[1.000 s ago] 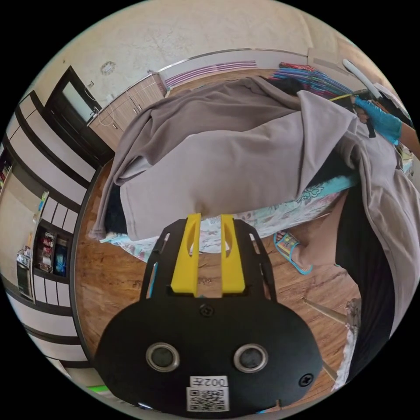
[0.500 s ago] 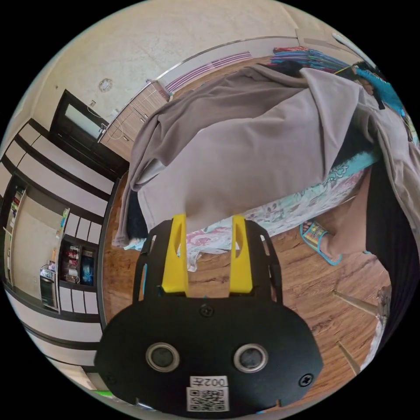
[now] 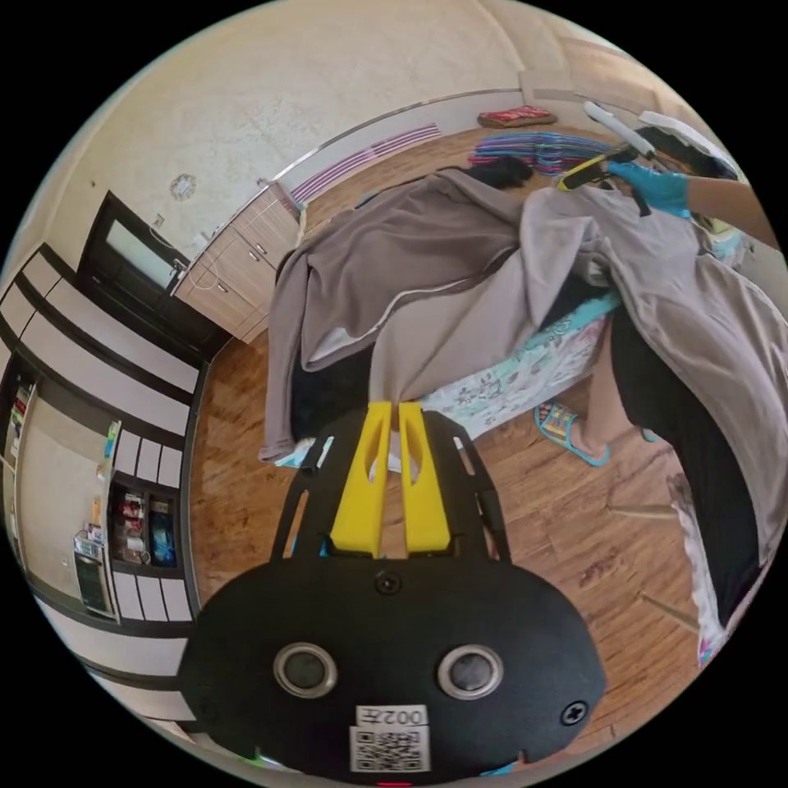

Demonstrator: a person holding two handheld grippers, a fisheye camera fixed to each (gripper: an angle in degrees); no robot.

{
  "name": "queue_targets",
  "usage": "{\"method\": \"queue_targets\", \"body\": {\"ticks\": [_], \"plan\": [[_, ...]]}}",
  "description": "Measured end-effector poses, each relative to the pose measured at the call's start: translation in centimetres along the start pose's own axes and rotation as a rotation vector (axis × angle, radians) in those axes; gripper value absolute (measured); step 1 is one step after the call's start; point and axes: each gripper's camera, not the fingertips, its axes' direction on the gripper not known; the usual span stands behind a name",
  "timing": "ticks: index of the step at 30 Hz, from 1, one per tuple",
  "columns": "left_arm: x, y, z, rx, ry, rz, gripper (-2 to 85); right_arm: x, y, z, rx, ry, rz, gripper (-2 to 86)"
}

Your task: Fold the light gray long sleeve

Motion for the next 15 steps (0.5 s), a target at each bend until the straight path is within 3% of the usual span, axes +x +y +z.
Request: {"method": "queue_targets", "body": {"ticks": [7, 11, 15], "plan": [[-5.8, -1.1, -4.0, -0.124, 0.253, 0.093, -1.0, 0.9, 0.7, -0.3, 0.035, -0.015, -0.024, 4.2], [-8.2, -2.5, -2.9, -0.189, 0.279, 0.075, -1.0, 1.3, 0.6, 0.0, 0.037, -0.011, -0.022, 4.2], [-10.8, -4.4, -4.2, -0.142, 0.314, 0.036, -0.9, 2.1, 0.7, -0.6, 0.058, -0.004, -0.020, 4.3]]}}
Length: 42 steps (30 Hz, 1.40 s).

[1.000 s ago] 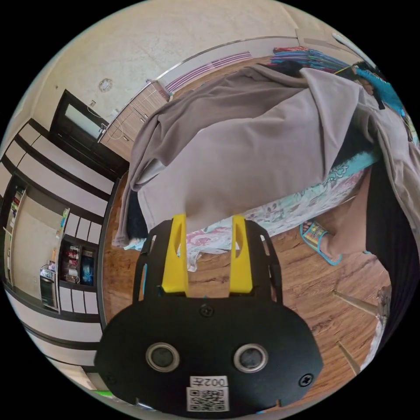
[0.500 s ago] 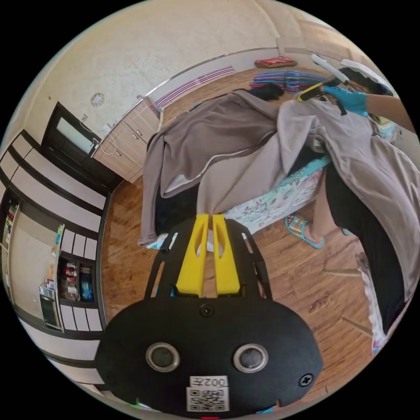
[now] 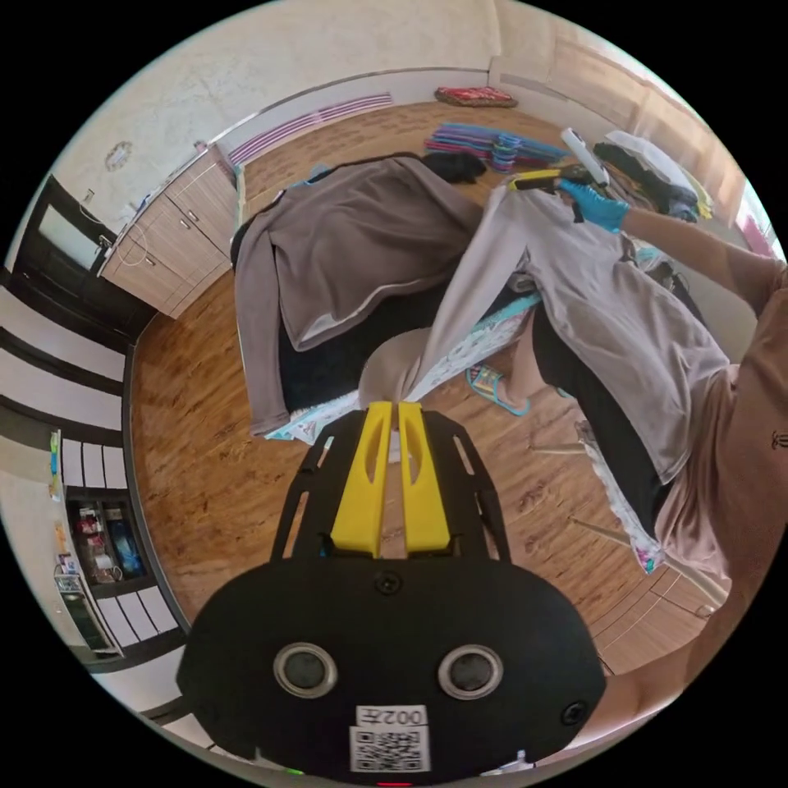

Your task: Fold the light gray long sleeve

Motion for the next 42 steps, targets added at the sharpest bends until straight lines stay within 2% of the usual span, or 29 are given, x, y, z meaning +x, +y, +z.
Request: {"method": "queue_targets", "body": {"ticks": [8, 13, 17, 28, 32, 36, 42], "plan": [[-3.2, -2.8, -5.8, 0.053, 0.070, 0.021, -0.9, 2.6, -0.3, 1.0, 0.005, -0.039, 0.035, 4.5], [-6.7, -6.0, -2.8, -0.120, 0.041, -0.050, -1.0, 2.8, -1.3, 4.6, -0.086, -0.060, 0.031, 6.3], [-8.7, -7.2, 0.0, -0.189, 0.014, -0.095, -1.0, 4.4, -1.6, 6.5, -0.142, -0.123, 0.039, 8.8], [-13.3, -6.7, -1.3, -0.102, 0.056, -0.225, -0.9, 8.8, -2.0, 3.4, -0.129, -0.265, 0.014, 9.6], [-13.7, -6.5, -1.9, -0.119, 0.034, -0.227, -0.9, 9.9, -2.1, 1.0, -0.043, -0.269, 0.065, 9.0], [-14.1, -6.3, -3.3, -0.077, 0.016, -0.249, -1.0, 9.2, -2.4, 1.7, -0.099, -0.313, 0.062, 9.2], [-15.1, -5.6, -6.4, 0.036, -0.057, -0.324, -1.0, 5.1, -3.4, 2.8, -0.143, -0.203, 0.063, 4.7]]}}
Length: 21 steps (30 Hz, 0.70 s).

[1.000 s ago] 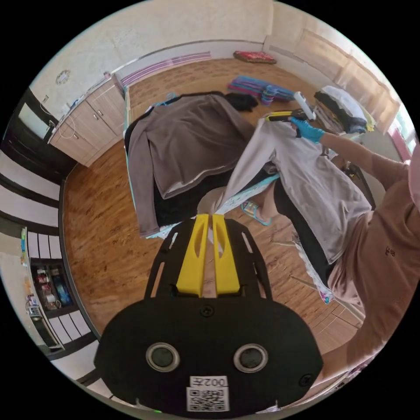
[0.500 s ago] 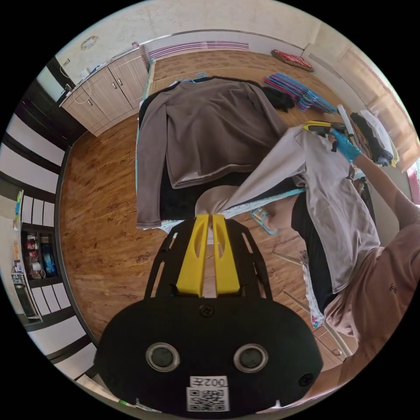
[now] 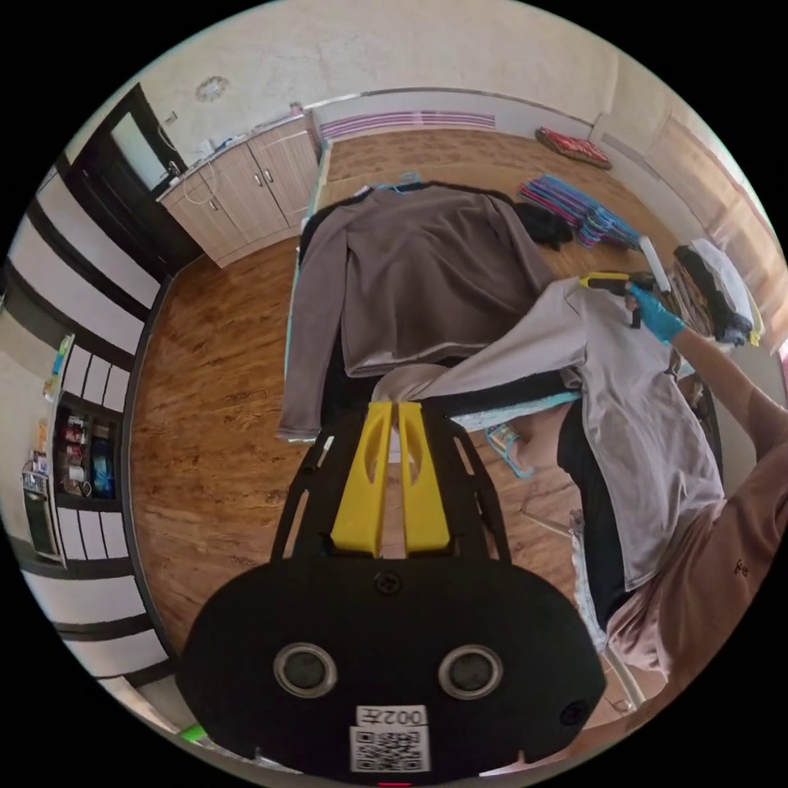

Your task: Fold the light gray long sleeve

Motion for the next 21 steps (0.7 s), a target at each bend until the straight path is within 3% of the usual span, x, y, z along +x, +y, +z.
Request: {"method": "queue_targets", "body": {"ticks": [7, 10, 14, 21], "plan": [[0.2, -0.2, -4.8, 0.066, 0.102, 0.050, -1.0, -4.3, -1.2, -1.9, -0.049, 0.084, -0.064, 6.3], [1.0, -0.4, -6.7, 0.072, 0.133, 0.110, -1.0, -6.2, -0.1, -7.1, 0.031, 0.082, -0.096, 9.1], [2.4, -0.6, -8.8, 0.114, 0.179, 0.175, -1.0, -12.2, 4.0, -12.1, 0.075, -0.032, -0.282, 12.5], [6.0, -1.8, -11.8, 0.192, 0.337, 0.295, -1.0, -24.5, 8.3, -11.9, 0.039, -0.209, -0.553, 18.3]]}}
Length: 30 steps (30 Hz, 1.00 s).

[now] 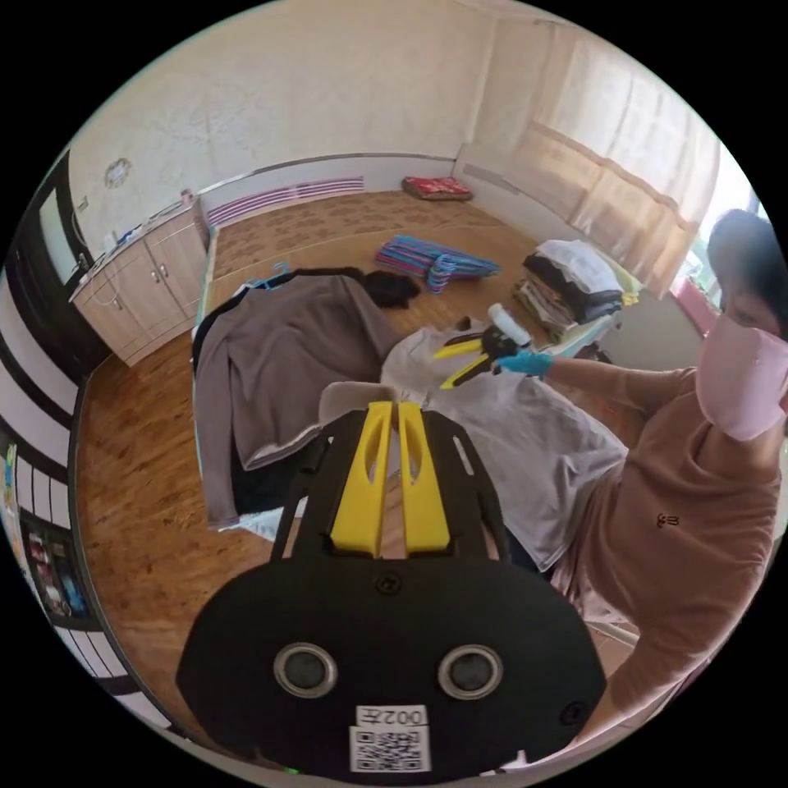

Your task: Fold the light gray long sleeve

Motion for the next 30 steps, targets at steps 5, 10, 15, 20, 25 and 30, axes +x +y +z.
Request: {"method": "queue_targets", "body": {"ticks": [5, 10, 15, 20, 25, 30], "plan": [[3.5, -2.2, 0.3, 0.018, 0.125, 0.094, -1.0, -2.9, -3.7, 1.0, -0.036, 0.043, -0.031, 18.6], [7.9, -4.6, 1.8, 0.022, 0.253, 0.199, -1.0, -4.5, -5.6, -0.3, -0.048, 0.052, -0.042, 19.0], [11.0, -6.5, 4.5, 0.019, 0.372, 0.251, -1.0, -5.0, -6.8, -3.0, -0.022, 0.019, 0.008, 19.2], [12.9, -8.0, 8.6, -0.006, 0.482, 0.245, -1.0, -6.5, -7.5, -7.3, -0.021, 0.037, 0.000, 18.9], [15.0, -8.1, 13.4, -0.070, 0.489, 0.210, -1.1, -7.4, -5.4, -15.5, -0.030, 0.079, -0.010, 18.3], [16.6, -7.5, 17.1, -0.094, 0.538, 0.178, -1.2, -9.0, -0.8, -25.6, -0.074, 0.127, -0.014, 17.8]]}}
